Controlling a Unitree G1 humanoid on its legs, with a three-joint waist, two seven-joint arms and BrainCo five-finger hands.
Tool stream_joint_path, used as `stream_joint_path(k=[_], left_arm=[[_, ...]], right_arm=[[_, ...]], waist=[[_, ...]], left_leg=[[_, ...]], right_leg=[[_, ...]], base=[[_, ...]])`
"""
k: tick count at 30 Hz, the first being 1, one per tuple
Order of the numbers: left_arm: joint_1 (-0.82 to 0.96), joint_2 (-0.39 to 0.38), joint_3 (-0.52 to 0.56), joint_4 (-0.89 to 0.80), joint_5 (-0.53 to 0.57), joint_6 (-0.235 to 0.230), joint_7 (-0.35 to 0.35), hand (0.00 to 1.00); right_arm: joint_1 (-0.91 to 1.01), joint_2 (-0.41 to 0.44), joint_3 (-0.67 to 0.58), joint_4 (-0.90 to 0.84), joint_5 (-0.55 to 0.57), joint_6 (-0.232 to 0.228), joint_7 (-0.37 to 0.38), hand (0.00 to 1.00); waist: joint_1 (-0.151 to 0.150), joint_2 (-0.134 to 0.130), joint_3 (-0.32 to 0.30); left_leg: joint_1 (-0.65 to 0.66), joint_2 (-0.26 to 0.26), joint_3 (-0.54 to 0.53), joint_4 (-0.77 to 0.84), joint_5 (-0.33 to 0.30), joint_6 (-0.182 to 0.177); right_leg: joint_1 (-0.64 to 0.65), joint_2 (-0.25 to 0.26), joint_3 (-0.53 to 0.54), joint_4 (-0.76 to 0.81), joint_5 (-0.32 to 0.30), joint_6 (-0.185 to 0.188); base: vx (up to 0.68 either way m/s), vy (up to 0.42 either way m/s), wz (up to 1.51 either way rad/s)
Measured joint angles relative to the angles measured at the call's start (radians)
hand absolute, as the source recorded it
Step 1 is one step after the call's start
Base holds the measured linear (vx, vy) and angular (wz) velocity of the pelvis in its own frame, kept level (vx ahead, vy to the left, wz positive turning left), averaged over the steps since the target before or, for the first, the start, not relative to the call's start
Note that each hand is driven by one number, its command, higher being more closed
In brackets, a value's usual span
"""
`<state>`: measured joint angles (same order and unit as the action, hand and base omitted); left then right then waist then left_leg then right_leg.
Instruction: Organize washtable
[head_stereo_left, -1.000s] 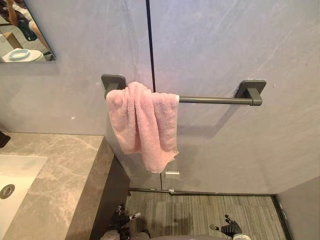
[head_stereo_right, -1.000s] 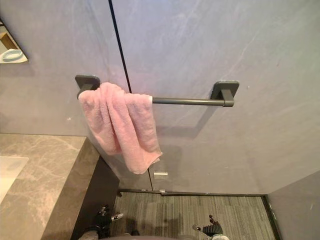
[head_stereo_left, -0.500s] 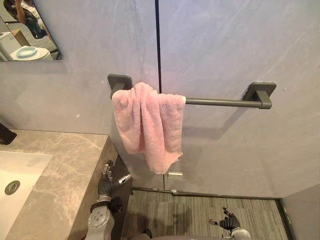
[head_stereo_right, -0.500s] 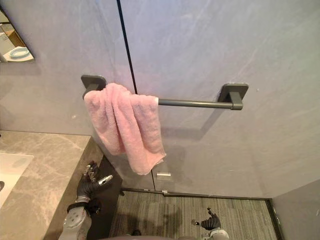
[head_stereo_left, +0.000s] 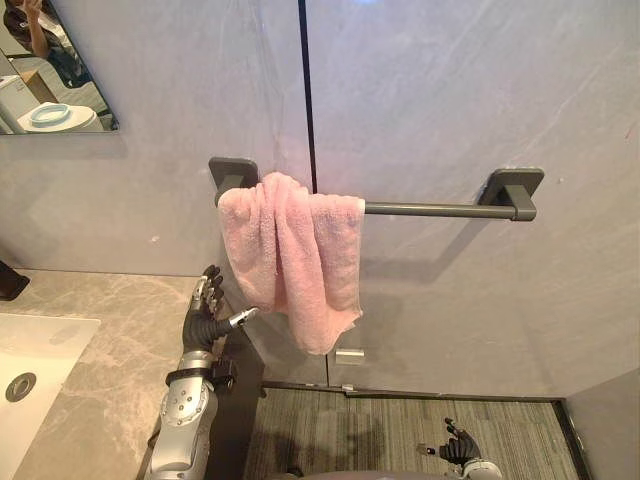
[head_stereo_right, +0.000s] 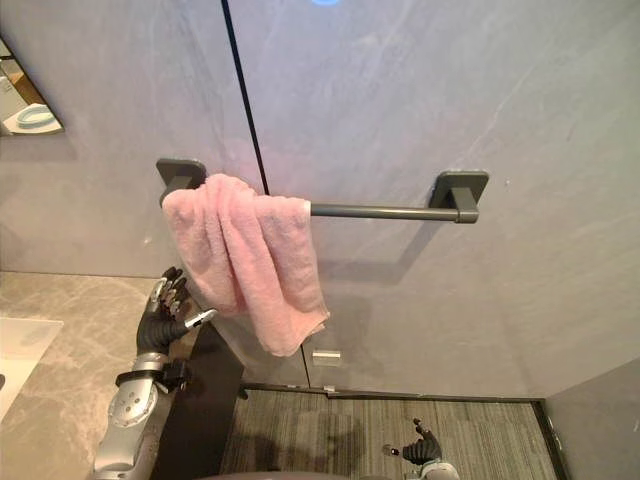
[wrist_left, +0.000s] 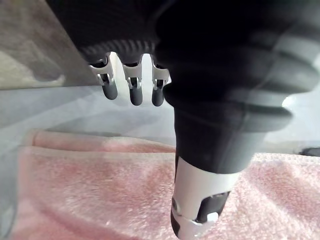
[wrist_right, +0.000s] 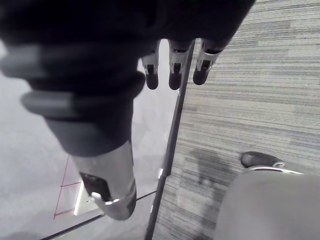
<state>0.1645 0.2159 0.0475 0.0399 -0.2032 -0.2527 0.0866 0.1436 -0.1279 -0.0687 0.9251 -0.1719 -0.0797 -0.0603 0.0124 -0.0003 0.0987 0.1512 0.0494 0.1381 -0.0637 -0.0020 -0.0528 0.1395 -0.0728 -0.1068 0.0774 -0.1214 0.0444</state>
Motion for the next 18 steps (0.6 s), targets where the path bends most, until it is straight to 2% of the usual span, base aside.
stream_joint_path(k=[11, 18], left_arm=[[-0.033, 0.072, 0.004, 0.074, -0.002, -0.009, 0.005, 0.00], [-0.033, 0.076, 0.012, 0.091, -0.021, -0.011, 0.002, 0.00]], right_arm=[[-0.027, -0.035, 0.011, 0.038, -0.020, 0.004, 0.019, 0.00], [-0.028, -0.047, 0.011, 0.038, -0.027, 0.009, 0.022, 0.00]], waist=[[-0.016, -0.001, -0.002], [-0.020, -0.002, -0.002]], left_leg=[[0.005, -0.001, 0.011, -0.015, 0.006, 0.003], [0.011, -0.005, 0.015, -0.030, 0.009, 0.005]], right_leg=[[0.011, 0.005, 0.016, -0.049, 0.032, -0.006], [0.012, 0.004, 0.024, -0.062, 0.038, -0.001]], base=[[-0.02, -0.007, -0.03], [-0.02, -0.006, -0.04]])
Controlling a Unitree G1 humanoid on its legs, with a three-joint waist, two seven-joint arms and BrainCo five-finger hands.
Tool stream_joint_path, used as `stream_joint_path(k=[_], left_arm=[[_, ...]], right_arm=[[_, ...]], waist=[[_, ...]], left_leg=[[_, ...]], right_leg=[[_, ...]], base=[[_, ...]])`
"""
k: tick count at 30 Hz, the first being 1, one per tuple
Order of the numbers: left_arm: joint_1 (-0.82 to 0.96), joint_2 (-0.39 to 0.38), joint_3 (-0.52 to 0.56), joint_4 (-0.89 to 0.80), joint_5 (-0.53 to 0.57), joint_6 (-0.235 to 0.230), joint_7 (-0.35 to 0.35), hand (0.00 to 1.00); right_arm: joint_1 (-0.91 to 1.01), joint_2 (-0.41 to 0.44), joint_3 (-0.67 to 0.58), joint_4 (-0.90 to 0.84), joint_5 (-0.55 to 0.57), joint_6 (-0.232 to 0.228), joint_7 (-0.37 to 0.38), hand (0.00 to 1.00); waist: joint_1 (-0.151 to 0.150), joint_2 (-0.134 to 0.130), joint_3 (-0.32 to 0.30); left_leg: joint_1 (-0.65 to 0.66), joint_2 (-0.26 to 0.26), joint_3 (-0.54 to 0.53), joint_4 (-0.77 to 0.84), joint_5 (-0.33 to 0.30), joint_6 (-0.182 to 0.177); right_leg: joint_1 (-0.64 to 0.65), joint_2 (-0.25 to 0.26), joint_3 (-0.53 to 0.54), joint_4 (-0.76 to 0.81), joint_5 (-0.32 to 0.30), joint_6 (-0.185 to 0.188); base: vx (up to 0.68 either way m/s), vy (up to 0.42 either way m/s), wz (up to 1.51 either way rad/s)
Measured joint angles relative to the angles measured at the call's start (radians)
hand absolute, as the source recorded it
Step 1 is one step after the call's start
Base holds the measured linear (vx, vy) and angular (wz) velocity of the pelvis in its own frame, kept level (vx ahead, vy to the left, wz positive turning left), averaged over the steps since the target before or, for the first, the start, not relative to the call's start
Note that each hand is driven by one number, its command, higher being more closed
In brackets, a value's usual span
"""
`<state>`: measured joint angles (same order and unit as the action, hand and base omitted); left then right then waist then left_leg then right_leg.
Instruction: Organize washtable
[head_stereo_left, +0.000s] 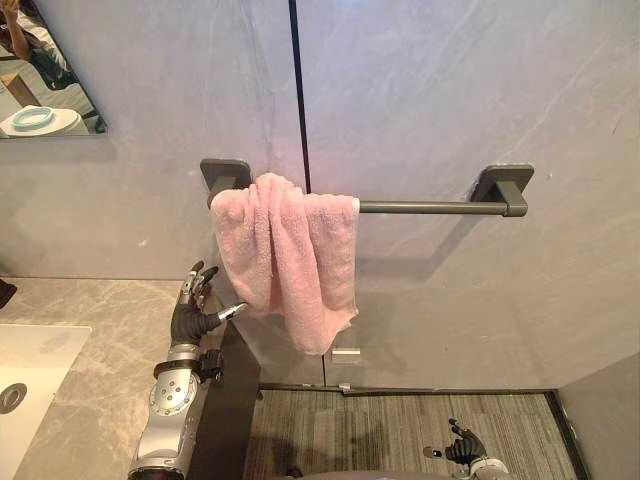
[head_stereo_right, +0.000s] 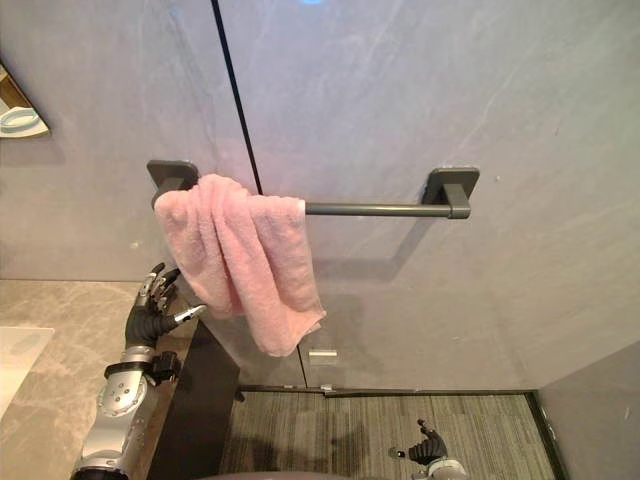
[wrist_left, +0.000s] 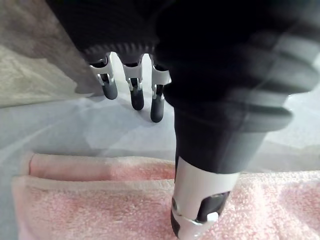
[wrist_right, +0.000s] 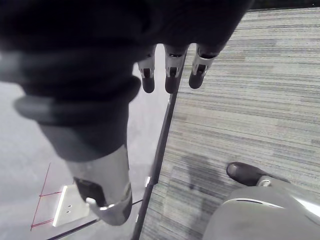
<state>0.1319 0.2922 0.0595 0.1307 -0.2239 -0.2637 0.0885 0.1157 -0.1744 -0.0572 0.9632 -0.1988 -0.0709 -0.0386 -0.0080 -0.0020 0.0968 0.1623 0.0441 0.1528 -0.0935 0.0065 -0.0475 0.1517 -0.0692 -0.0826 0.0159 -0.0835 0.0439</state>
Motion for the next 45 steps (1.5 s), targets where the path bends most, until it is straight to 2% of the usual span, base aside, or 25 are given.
stream_joint_path(k=[21, 22, 27, 31, 39, 42, 45], left_arm=[[-0.035, 0.012, -0.068, 0.067, 0.004, 0.005, 0.001, 0.00], [-0.035, 0.015, -0.068, 0.067, 0.004, 0.006, 0.001, 1.00], [-0.046, 0.035, -0.104, 0.070, 0.014, 0.016, -0.004, 1.00], [-0.081, 0.034, -0.142, 0.077, 0.023, 0.018, -0.025, 1.00], [-0.119, 0.034, -0.144, 0.077, 0.023, 0.018, -0.024, 1.00], [-0.119, 0.034, -0.142, 0.077, 0.023, 0.018, -0.024, 1.00], [-0.119, 0.034, -0.132, 0.076, 0.023, 0.018, -0.023, 1.00]], right_arm=[[-0.010, -0.010, 0.001, 0.000, 0.000, 0.003, 0.001, 0.00], [-0.010, -0.010, 0.001, 0.000, 0.000, 0.003, 0.001, 0.00], [-0.010, -0.010, 0.002, 0.000, 0.000, 0.004, 0.000, 0.00], [-0.015, -0.008, 0.028, 0.000, 0.000, 0.004, 0.000, 0.00], [-0.012, -0.011, 0.027, -0.009, 0.001, 0.004, -0.001, 0.00], [-0.003, -0.011, 0.027, -0.086, 0.001, 0.006, -0.001, 0.00], [0.003, -0.015, 0.028, -0.252, 0.001, -0.002, -0.002, 0.00]], waist=[[-0.008, -0.005, -0.003], [-0.008, -0.006, -0.004], [-0.011, -0.008, -0.005], [-0.035, -0.014, -0.010], [-0.045, -0.016, -0.013], [-0.047, -0.014, -0.014], [-0.060, -0.014, -0.014]], left_leg=[[-0.021, -0.007, 0.004, 0.000, 0.002, 0.003], [-0.021, -0.007, 0.007, 0.000, 0.002, 0.003], [-0.021, -0.010, 0.017, 0.000, 0.005, 0.008], [-0.022, -0.012, 0.023, -0.001, 0.006, 0.009], [-0.025, -0.012, 0.017, -0.002, 0.006, 0.009], [-0.027, -0.011, 0.013, -0.002, 0.006, 0.009], [-0.027, -0.011, 0.013, -0.002, 0.005, 0.009]], right_leg=[[-0.018, -0.004, 0.012, -0.018, 0.016, 0.004], [-0.019, -0.004, 0.015, -0.020, 0.018, 0.004], [-0.021, -0.007, 0.028, -0.030, 0.032, 0.008], [-0.023, -0.008, 0.037, -0.038, 0.038, 0.010], [-0.035, -0.007, 0.056, -0.045, 0.045, 0.012], [-0.035, -0.006, 0.056, -0.046, 0.045, 0.012], [-0.035, -0.007, 0.059, -0.046, 0.046, 0.013]], base=[[-0.01, -0.003, -0.01], [-0.03, -0.011, -0.06], [-0.05, -0.013, -0.07], [-0.04, -0.016, -0.08], [-0.01, -0.032, -0.09], [-0.02, -0.041, 0.01], [-0.01, -0.010, 0.00]])
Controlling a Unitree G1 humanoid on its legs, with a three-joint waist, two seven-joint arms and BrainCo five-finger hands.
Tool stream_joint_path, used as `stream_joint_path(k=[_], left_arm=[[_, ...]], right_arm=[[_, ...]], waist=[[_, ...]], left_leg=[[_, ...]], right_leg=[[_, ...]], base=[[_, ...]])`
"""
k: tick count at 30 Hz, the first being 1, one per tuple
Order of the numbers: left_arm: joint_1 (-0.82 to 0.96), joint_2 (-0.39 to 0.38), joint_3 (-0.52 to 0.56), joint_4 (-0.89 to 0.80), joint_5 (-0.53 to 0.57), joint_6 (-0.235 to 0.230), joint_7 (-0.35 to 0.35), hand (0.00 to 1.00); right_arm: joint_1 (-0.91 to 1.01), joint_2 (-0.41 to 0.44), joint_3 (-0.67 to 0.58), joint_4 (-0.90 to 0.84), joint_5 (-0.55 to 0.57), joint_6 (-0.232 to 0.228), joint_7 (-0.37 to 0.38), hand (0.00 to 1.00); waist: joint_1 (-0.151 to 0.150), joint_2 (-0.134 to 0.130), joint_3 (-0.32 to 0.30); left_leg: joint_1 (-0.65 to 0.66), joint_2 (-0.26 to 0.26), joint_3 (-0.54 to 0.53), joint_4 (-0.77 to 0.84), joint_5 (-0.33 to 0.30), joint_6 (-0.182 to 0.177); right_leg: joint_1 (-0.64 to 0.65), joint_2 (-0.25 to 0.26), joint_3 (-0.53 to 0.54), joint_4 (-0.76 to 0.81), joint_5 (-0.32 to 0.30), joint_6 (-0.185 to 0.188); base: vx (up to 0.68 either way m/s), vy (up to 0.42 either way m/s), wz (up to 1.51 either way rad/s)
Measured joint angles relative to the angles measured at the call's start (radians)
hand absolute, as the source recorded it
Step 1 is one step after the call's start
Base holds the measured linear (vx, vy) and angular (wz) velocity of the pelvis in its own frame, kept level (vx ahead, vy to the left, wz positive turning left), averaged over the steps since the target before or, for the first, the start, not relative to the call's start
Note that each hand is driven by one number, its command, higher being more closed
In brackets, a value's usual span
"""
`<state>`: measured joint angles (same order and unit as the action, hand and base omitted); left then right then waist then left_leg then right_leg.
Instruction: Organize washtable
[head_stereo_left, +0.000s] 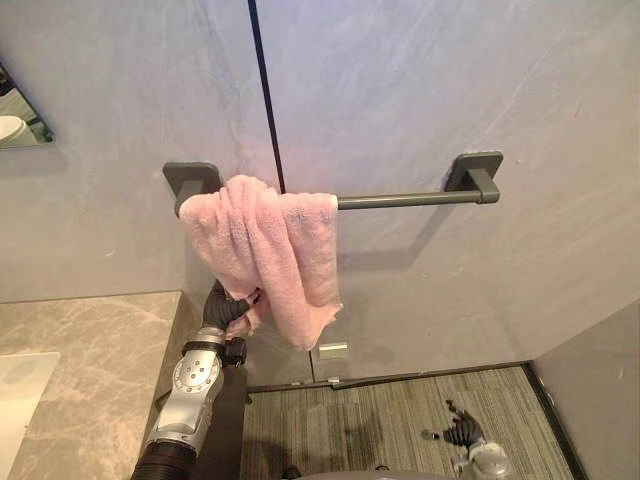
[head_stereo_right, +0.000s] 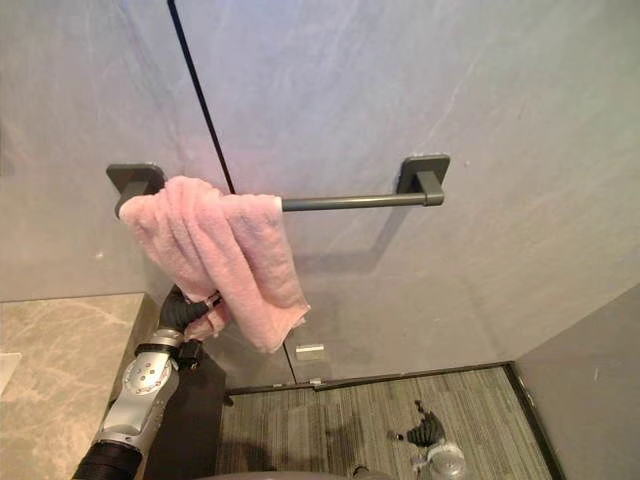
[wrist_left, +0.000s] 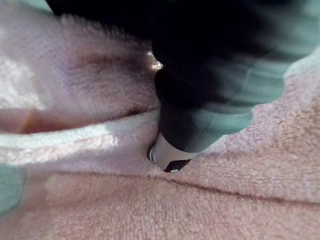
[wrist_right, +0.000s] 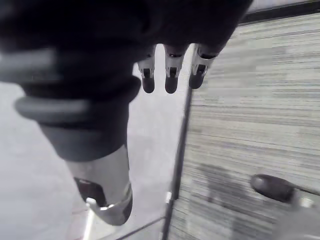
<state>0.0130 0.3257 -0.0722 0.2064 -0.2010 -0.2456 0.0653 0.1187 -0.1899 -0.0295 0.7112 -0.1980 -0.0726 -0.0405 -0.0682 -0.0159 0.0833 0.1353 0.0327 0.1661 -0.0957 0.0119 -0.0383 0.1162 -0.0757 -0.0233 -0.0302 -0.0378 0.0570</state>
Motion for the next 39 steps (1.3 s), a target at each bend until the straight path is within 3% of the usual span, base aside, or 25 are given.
stream_joint_path(k=[8, 20, 30, 39], left_arm=[[0.011, 0.000, 0.003, -0.044, 0.000, -0.003, 0.000, 1.00], [0.044, -0.005, -0.035, -0.106, -0.002, -0.016, -0.020, 1.00], [0.062, -0.009, -0.081, -0.123, -0.004, -0.026, -0.022, 1.00], [0.063, -0.047, -0.103, -0.123, -0.024, -0.027, -0.021, 1.00]], right_arm=[[0.028, -0.055, 0.051, -0.382, 0.025, -0.049, 0.038, 0.00], [-0.017, -0.194, 0.225, -0.654, 0.206, -0.118, 0.146, 0.00], [-0.155, -0.213, 0.330, -0.696, 0.344, -0.124, 0.154, 0.00], [-0.264, -0.205, 0.394, -0.681, 0.346, -0.124, 0.132, 0.00]], waist=[[0.000, -0.001, 0.000], [0.009, -0.006, -0.002], [0.028, -0.020, -0.011], [0.030, -0.023, -0.013]], left_leg=[[-0.016, 0.001, 0.004, 0.000, 0.000, 0.000], [-0.029, 0.003, 0.010, 0.001, -0.003, 0.004], [-0.037, 0.002, -0.016, 0.001, 0.001, 0.008], [-0.051, 0.002, -0.041, 0.001, 0.013, 0.010]], right_leg=[[-0.023, 0.002, 0.010, 0.007, 0.001, 0.002], [-0.051, 0.002, 0.038, 0.029, 0.002, 0.003], [-0.047, 0.001, 0.020, 0.031, 0.002, 0.003], [-0.049, 0.001, -0.005, 0.031, 0.002, 0.003]], base=[[-0.02, -0.032, -0.03], [-0.02, -0.026, -0.07], [-0.02, -0.031, 0.07], [-0.03, -0.035, 0.09]])
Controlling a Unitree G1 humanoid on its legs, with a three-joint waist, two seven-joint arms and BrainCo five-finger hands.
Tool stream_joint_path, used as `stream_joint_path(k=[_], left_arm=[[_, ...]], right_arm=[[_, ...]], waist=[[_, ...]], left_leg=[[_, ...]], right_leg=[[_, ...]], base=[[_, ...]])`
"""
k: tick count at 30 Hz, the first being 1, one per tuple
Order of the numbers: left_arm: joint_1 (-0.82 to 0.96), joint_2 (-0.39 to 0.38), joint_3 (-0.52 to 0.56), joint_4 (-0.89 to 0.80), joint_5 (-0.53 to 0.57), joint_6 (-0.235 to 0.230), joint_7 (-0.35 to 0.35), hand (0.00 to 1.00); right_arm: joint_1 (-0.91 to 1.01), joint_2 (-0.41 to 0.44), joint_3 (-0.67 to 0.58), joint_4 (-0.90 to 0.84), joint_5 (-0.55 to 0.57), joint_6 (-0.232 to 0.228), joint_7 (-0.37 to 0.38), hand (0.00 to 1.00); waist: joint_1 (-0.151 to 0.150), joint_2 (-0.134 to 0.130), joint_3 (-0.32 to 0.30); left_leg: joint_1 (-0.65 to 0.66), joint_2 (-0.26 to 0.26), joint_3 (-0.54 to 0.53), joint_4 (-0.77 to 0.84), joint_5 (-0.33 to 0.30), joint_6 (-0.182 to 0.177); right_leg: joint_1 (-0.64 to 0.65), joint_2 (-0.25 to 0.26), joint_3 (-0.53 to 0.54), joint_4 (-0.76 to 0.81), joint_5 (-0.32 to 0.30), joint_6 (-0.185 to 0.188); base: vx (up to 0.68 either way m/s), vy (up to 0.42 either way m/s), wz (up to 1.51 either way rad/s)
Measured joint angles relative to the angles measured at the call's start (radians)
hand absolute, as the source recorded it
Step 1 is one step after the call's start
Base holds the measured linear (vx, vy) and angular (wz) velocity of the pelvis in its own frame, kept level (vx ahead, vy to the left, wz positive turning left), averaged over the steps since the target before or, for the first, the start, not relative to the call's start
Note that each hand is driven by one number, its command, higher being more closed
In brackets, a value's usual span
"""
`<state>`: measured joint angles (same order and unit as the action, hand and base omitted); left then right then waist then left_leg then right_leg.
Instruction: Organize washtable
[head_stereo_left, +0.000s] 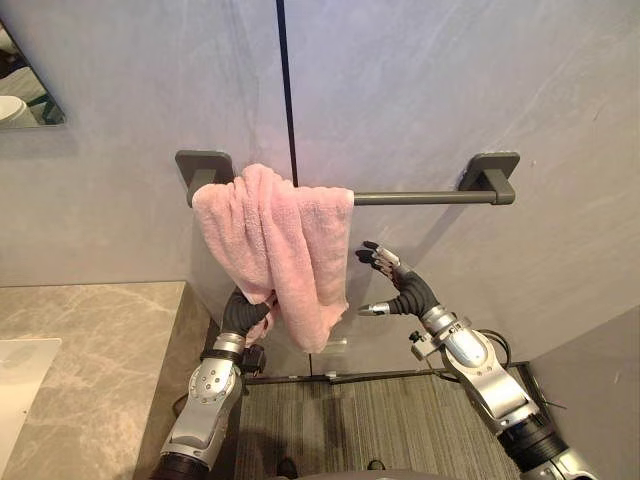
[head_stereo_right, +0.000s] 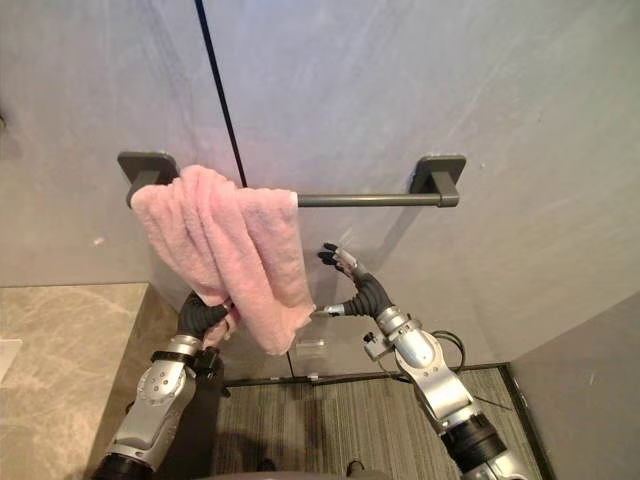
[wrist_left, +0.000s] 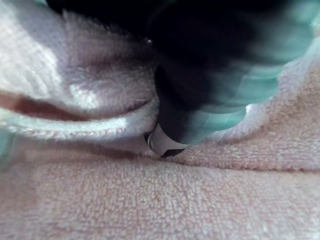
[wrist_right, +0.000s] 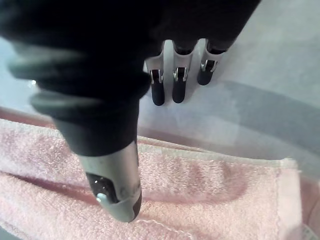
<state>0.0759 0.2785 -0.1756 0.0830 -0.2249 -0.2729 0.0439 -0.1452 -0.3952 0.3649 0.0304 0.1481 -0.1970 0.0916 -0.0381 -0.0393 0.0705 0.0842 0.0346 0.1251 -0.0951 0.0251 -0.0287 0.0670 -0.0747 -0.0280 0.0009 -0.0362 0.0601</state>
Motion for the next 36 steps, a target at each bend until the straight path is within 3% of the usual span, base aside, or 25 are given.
stream_joint_path(k=[11, 12, 36], left_arm=[[0.000, 0.000, -0.016, 0.000, -0.001, 0.000, 0.000, 1.00], [0.000, 0.000, -0.017, 0.000, -0.001, 0.000, 0.000, 1.00], [-0.001, 0.000, -0.031, 0.000, -0.001, -0.001, -0.002, 1.00]], right_arm=[[-0.098, 0.047, 0.040, 0.106, 0.008, 0.001, -0.009, 0.00], [-0.101, 0.049, 0.040, 0.111, 0.008, 0.001, -0.010, 1.00], [-0.178, 0.093, 0.059, 0.152, 0.007, 0.005, -0.028, 1.00]], waist=[[0.011, -0.012, -0.008], [0.014, -0.013, -0.009], [0.028, -0.024, -0.016]], left_leg=[[-0.018, 0.001, -0.030, 0.000, 0.018, -0.002], [-0.019, 0.001, -0.030, 0.000, 0.019, -0.002], [-0.037, 0.002, -0.039, 0.000, 0.027, -0.001]], right_leg=[[-0.006, 0.001, -0.024, 0.006, 0.000, -0.001], [-0.007, 0.001, -0.024, 0.007, 0.000, -0.001], [-0.021, 0.002, -0.031, 0.010, 0.001, -0.002]], base=[[-0.04, -0.024, 0.08], [-0.03, -0.016, 0.03], [0.00, -0.002, 0.01]])
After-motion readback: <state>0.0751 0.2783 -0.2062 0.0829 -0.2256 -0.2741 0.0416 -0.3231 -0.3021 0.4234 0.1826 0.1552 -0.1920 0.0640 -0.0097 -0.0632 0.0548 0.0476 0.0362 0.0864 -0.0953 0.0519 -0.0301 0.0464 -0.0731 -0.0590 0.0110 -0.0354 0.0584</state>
